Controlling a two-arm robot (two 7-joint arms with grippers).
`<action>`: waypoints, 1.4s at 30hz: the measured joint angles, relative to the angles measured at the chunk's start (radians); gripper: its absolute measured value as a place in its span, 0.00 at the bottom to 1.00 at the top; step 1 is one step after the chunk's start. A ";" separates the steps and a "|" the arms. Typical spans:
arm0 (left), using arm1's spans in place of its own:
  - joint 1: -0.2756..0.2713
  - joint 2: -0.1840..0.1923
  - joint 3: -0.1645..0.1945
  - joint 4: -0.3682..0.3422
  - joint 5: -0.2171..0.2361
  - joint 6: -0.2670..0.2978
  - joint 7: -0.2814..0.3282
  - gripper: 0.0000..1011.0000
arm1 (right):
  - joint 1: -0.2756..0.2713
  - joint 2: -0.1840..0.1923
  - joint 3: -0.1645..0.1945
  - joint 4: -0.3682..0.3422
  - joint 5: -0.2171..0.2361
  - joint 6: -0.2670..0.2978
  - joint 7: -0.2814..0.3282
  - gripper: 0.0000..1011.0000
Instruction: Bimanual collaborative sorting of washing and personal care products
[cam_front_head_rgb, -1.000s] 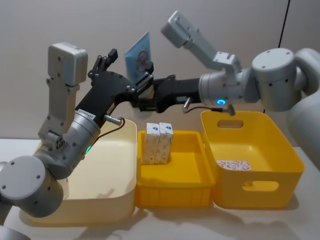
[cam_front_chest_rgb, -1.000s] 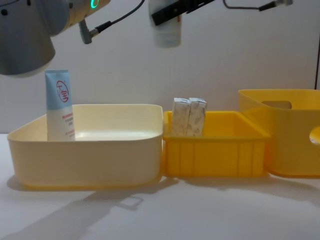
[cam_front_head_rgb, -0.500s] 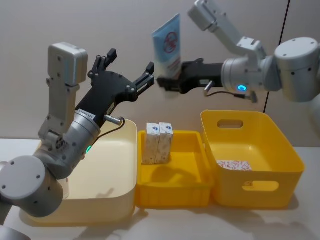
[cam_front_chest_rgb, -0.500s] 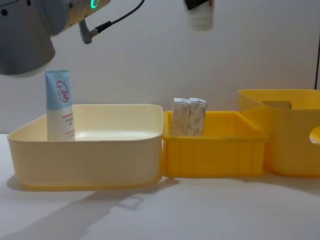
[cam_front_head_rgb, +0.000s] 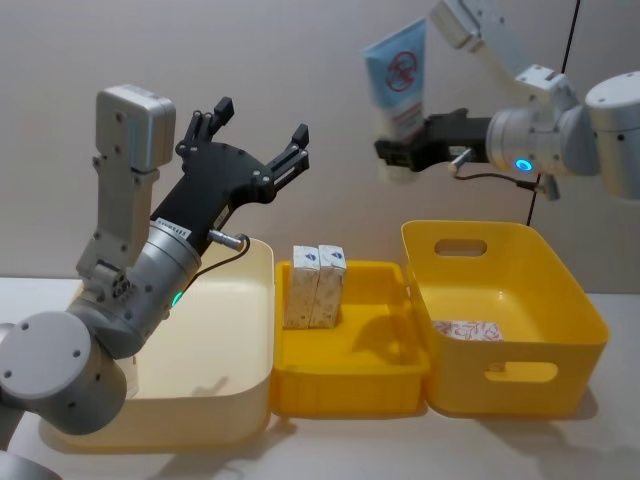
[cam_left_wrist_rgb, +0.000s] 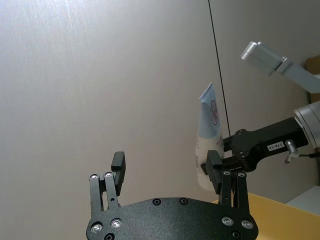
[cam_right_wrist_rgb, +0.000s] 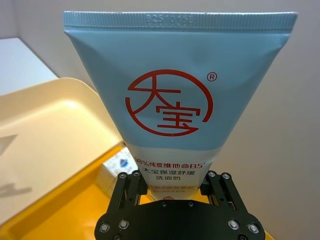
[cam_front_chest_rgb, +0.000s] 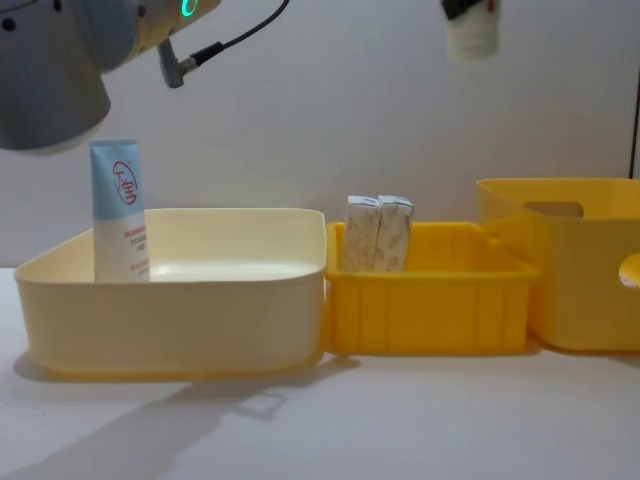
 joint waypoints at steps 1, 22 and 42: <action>0.000 0.000 0.000 0.000 0.000 0.000 0.000 0.99 | 0.000 0.002 0.003 0.001 -0.002 0.007 -0.007 0.54; 0.000 0.000 0.000 0.000 0.000 0.000 0.000 0.99 | 0.008 0.006 0.043 0.138 -0.034 0.224 -0.126 0.54; 0.000 0.000 0.000 0.000 0.000 0.000 0.000 0.99 | 0.195 -0.111 0.029 0.654 -0.038 0.224 -0.107 0.54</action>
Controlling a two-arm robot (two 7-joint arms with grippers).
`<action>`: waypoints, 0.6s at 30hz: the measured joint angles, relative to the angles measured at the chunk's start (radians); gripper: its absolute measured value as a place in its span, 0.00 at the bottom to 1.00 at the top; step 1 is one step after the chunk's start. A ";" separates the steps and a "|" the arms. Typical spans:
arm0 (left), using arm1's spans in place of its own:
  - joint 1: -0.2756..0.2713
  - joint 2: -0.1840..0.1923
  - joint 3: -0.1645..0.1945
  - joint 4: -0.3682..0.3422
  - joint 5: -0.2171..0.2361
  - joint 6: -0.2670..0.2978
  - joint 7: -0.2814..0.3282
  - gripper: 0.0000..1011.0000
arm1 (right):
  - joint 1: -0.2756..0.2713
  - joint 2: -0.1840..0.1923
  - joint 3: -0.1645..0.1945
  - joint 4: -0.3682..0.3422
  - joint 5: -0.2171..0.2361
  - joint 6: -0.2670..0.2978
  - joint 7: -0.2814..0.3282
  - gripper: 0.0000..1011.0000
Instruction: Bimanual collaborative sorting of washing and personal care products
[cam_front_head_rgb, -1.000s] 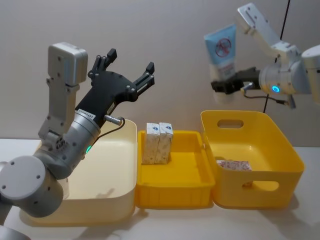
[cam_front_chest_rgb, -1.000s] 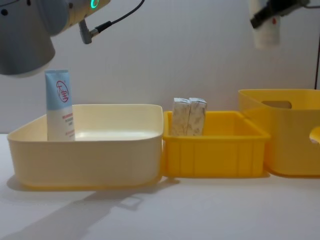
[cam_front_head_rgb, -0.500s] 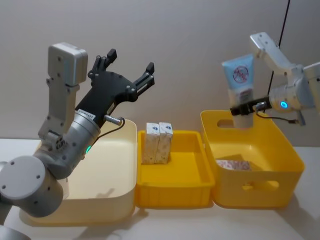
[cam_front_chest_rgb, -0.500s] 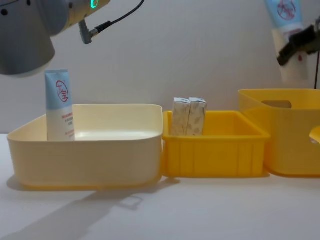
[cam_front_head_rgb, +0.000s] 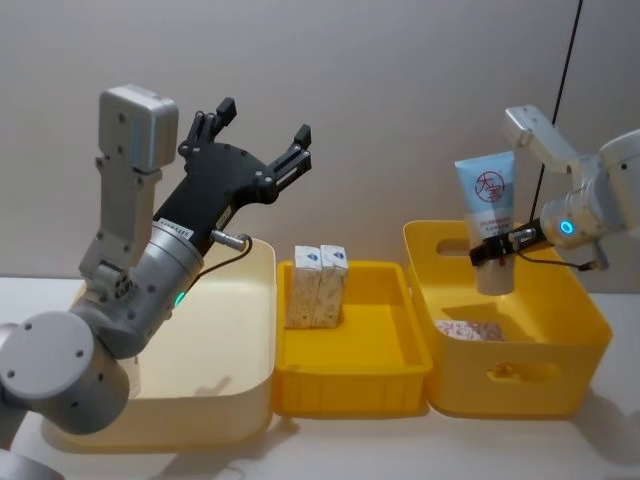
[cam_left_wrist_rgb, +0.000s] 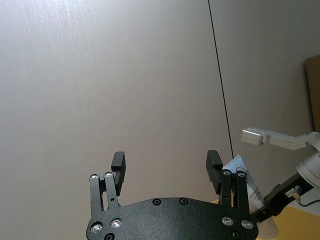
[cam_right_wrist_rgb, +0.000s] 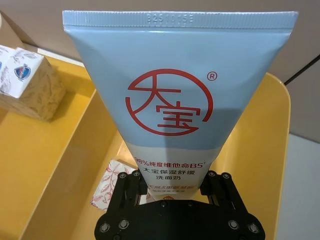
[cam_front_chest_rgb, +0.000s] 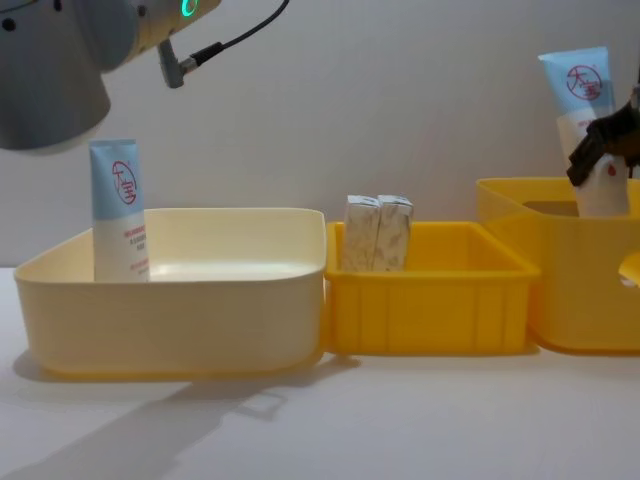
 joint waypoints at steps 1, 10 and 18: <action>0.000 0.000 0.000 0.000 0.000 0.000 0.000 0.99 | 0.007 -0.004 -0.001 0.019 0.000 -0.002 0.001 0.54; 0.000 0.000 0.000 0.000 0.000 0.000 0.000 0.99 | 0.051 -0.030 -0.010 0.129 0.003 -0.019 0.013 0.54; 0.000 0.000 0.000 0.000 0.000 0.000 0.000 0.99 | 0.072 -0.042 -0.015 0.180 0.004 -0.026 0.017 0.59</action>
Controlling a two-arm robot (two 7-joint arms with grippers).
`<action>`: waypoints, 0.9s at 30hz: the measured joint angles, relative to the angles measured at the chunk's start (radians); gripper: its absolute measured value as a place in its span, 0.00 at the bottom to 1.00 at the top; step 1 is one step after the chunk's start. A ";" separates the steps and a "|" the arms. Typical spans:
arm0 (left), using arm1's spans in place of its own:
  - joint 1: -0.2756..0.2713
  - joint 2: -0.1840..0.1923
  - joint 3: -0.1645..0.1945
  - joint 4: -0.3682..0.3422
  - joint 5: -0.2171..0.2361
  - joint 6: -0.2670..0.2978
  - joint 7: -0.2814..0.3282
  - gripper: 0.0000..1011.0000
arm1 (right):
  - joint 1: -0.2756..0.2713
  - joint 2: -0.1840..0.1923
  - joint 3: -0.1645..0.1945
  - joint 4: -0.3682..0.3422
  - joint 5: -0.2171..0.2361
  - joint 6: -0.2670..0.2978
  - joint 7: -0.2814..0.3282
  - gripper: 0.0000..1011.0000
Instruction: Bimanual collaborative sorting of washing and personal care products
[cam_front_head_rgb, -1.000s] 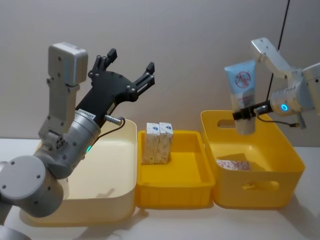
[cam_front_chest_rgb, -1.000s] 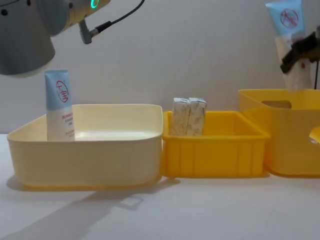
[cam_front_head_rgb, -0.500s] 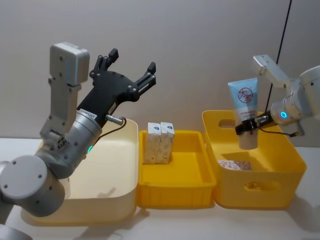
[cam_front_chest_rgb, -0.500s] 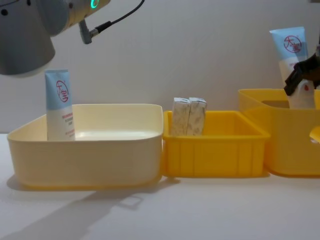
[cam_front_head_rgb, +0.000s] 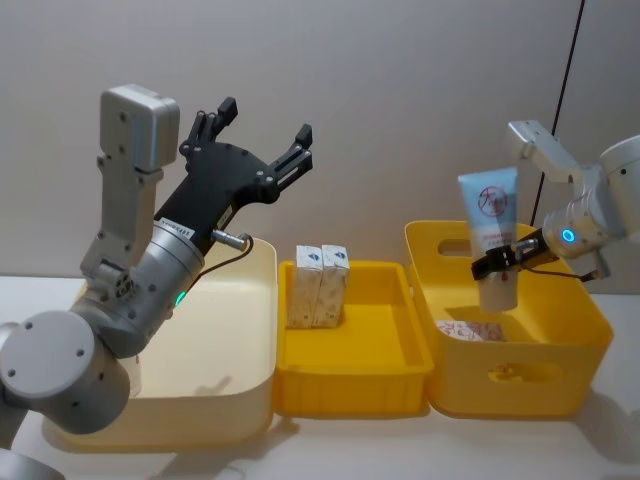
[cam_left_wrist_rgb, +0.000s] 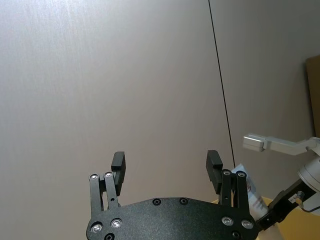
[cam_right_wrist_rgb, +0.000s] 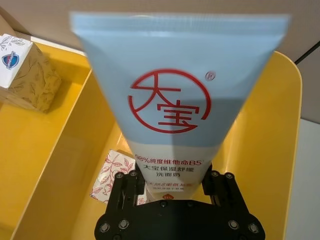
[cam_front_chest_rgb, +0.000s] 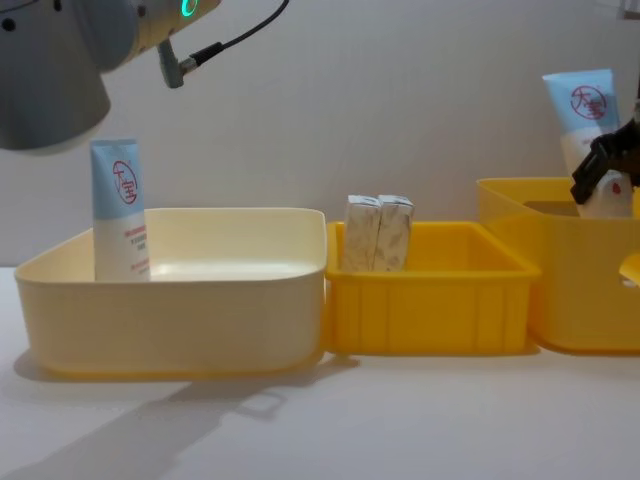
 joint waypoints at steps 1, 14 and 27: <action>0.000 0.000 0.000 0.000 0.000 0.000 0.000 0.99 | 0.001 -0.001 0.000 0.003 0.000 -0.001 0.000 0.61; 0.000 0.000 0.000 0.000 0.000 0.000 0.000 0.99 | 0.014 -0.008 -0.002 0.035 0.001 -0.005 0.004 0.96; 0.000 0.000 0.000 0.000 0.000 0.000 0.000 0.99 | 0.018 -0.011 -0.004 0.046 0.001 -0.007 0.005 0.99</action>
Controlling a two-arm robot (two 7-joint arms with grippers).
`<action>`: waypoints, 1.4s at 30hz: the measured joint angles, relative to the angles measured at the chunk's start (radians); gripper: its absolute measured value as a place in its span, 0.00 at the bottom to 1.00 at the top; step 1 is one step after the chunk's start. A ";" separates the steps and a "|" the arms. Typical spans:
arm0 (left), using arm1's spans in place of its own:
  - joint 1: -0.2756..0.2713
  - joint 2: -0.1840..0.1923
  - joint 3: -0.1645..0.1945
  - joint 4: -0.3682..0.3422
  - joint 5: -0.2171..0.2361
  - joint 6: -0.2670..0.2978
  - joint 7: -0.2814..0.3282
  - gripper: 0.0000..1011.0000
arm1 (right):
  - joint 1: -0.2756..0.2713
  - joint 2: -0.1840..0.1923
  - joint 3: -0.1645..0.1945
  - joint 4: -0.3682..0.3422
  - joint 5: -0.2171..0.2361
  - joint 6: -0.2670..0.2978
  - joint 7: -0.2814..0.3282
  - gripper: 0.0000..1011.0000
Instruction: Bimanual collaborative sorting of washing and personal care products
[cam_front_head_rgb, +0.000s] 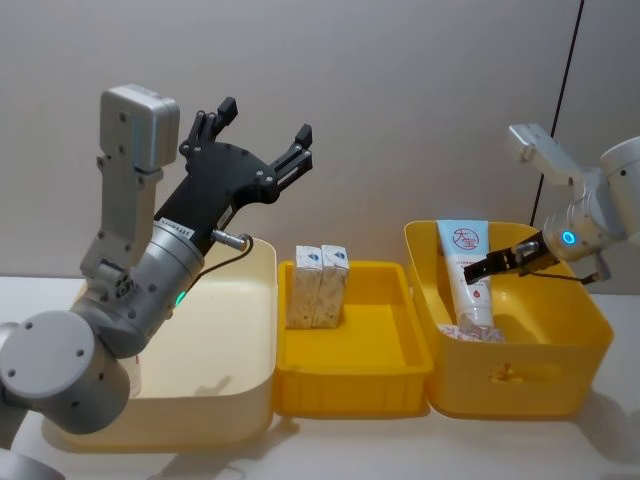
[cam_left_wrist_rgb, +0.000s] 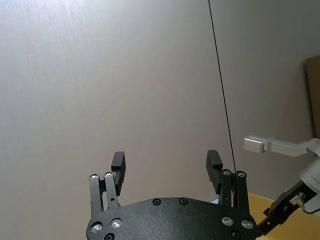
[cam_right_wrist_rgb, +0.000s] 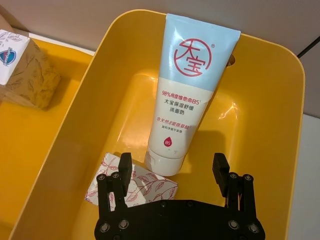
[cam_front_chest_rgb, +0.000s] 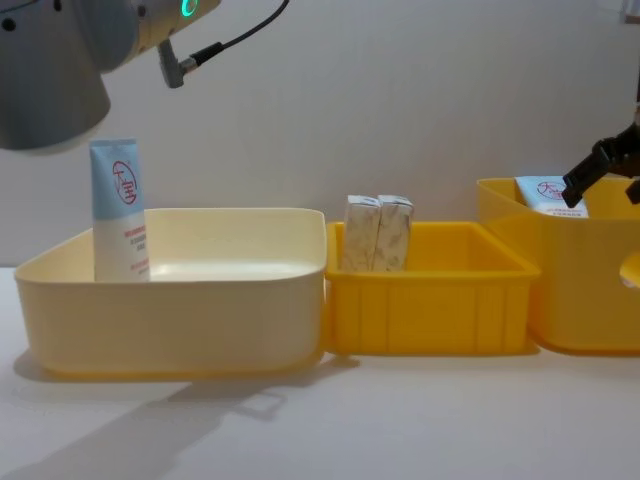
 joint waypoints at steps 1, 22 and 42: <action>0.000 0.000 0.000 0.000 0.000 0.000 0.000 0.99 | 0.000 0.000 0.000 0.001 0.000 0.000 0.000 0.99; 0.000 0.000 0.000 0.000 0.000 0.000 0.000 0.99 | 0.002 -0.001 0.000 0.005 0.000 0.000 0.000 0.99; 0.000 0.000 0.000 0.000 0.000 0.000 0.000 0.99 | 0.002 -0.001 0.000 0.006 0.000 0.000 0.000 0.99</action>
